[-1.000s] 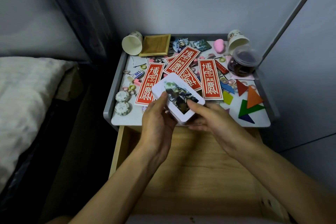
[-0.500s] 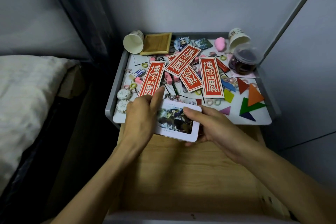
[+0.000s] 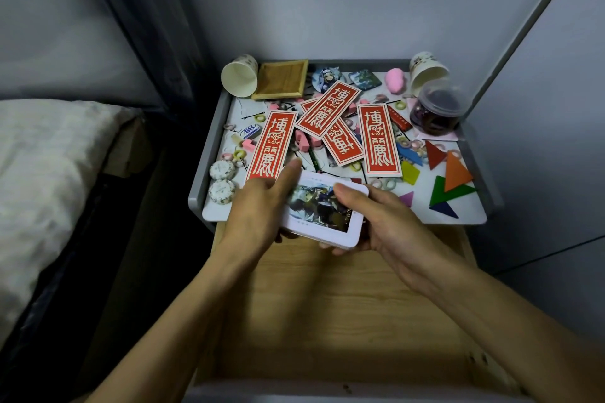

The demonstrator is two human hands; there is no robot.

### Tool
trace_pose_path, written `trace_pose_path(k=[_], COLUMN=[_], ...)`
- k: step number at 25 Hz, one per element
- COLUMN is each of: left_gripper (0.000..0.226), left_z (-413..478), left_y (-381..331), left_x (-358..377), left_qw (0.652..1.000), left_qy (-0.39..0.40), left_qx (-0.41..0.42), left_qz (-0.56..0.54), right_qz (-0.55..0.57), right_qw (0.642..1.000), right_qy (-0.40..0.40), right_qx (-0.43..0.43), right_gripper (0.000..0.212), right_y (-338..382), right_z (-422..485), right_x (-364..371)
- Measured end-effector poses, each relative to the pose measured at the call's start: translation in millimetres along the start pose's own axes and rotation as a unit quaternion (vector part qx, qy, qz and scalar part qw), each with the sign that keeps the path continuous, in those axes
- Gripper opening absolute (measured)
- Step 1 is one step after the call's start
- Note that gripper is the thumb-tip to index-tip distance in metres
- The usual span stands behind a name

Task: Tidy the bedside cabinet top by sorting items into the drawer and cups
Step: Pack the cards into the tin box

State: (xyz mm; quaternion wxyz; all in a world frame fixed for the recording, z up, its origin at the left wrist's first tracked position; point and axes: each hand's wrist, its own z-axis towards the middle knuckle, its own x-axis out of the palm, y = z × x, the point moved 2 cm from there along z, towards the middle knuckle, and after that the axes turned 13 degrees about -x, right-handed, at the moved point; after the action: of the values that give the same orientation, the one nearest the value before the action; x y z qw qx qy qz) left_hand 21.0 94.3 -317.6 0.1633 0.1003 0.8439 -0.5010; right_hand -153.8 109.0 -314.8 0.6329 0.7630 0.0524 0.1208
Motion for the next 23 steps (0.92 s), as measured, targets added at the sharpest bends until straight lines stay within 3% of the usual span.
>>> trace_pose_path(k=[3, 7, 10, 14, 18, 20, 23], left_gripper=[0.059, 0.062, 0.059, 0.048, 0.042, 0.047, 0.054], left_z=[-3.6, -9.3, -16.8, -11.8, -16.3, -11.2, -1.3], left_y=[-3.2, 6.4, 25.2, 53.1, 69.7, 78.4, 91.9], left_x=[-6.7, -11.1, -15.7, -22.9, -32.9, -38.4, -49.7], left_qw=[0.999, 0.984, 0.981, 0.992, 0.991, 0.978, 0.890], left_qy=[-0.010, 0.079, 0.072, 0.010, 0.071, 0.022, -0.163], left_qx=[0.012, -0.018, -0.031, -0.069, -0.106, -0.114, -0.100], left_qz=[0.042, 0.158, 0.178, 0.102, 0.043, 0.172, 0.414], right_qz=[-0.063, -0.138, -0.092, 0.108, 0.137, 0.101, 0.002], right_qw=[0.991, 0.970, 0.980, 0.977, 0.977, 0.983, 0.985], right_qy=[0.102, 0.182, 0.149, 0.073, 0.013, 0.001, 0.015], right_qx=[0.058, 0.089, 0.097, 0.166, 0.163, 0.153, 0.171], right_gripper=[0.035, 0.035, 0.034, 0.042, 0.043, 0.044, 0.030], right_y=[6.1, -1.0, -22.1, -52.2, -75.5, -85.6, -100.2], right_z=[0.0, -12.5, -35.3, -50.2, -53.7, -50.2, -41.6], right_x=[-7.5, -3.7, 14.1, 31.2, 34.5, 29.0, 25.0])
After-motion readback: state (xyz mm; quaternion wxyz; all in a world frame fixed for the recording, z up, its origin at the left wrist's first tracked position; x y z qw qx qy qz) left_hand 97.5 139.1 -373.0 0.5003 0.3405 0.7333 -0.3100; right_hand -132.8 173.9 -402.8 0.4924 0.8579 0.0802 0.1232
